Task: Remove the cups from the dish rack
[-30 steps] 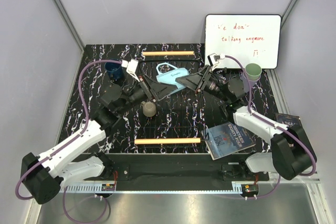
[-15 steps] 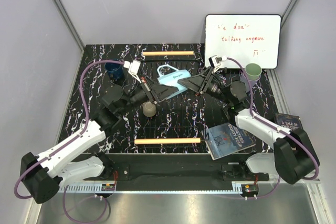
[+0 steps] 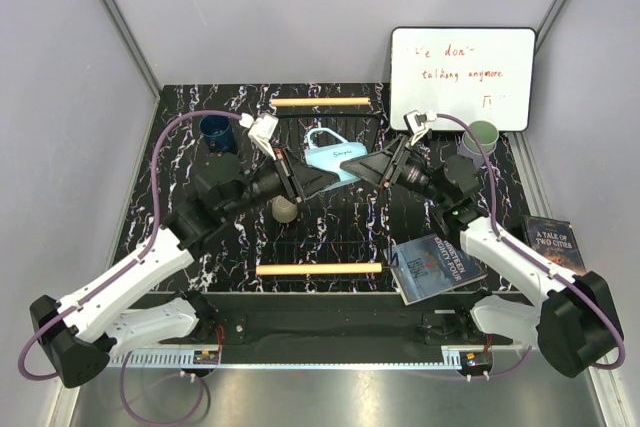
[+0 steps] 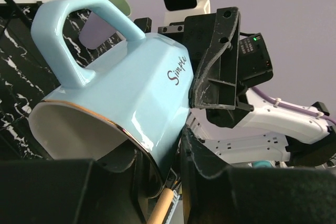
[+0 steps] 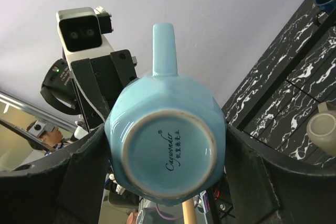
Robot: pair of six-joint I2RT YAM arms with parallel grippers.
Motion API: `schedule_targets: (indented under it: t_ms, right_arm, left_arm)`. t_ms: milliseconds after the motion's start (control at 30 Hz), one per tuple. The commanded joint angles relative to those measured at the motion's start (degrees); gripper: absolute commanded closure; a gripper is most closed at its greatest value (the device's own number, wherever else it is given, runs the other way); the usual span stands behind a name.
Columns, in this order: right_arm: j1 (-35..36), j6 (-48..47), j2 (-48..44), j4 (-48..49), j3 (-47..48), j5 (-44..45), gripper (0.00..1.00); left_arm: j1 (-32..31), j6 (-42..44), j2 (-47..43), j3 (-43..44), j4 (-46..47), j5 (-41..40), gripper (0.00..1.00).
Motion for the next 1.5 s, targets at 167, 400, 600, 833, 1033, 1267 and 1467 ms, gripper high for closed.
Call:
schedule_targets:
  t_ms: [167, 400, 600, 833, 1033, 1267, 1467]
  right_arm:
    - [0.49, -5.61, 0.83, 0.02, -0.29, -4.72, 0.25]
    - [0.49, 1.08, 4.88, 11.28, -1.25, -7.89, 0.21]
    - [0.49, 1.61, 4.62, 12.26, -1.25, -8.51, 0.21]
    - [0.49, 4.68, 5.06, 16.74, -1.61, -10.35, 0.20]
    - [0.49, 0.73, 2.33, 10.24, -1.34, -9.38, 0.14]
    - [1.28, 7.05, 6.29, 20.69, 0.06, -13.69, 0.58]
    - [2.07, 1.44, 3.13, 12.02, 0.68, -12.64, 1.00]
  left_arm:
    - [2.04, 8.74, -1.80, 1.75, -1.39, -15.45, 1.00]
    - [2.04, 4.87, -3.29, -1.67, 11.34, -4.66, 1.00]
    - [2.04, 0.22, -4.00, -4.58, 18.91, -0.33, 1.00]
    - [3.18, -4.18, -2.59, -8.18, 25.22, 4.15, 1.00]
    - [3.71, -4.97, -3.39, -7.75, 29.28, 7.84, 1.00]
    - [3.71, -10.25, 0.74, -10.29, 37.63, 11.54, 1.00]
    - [3.80, -9.81, 3.03, -8.72, 34.39, 11.36, 1.00]
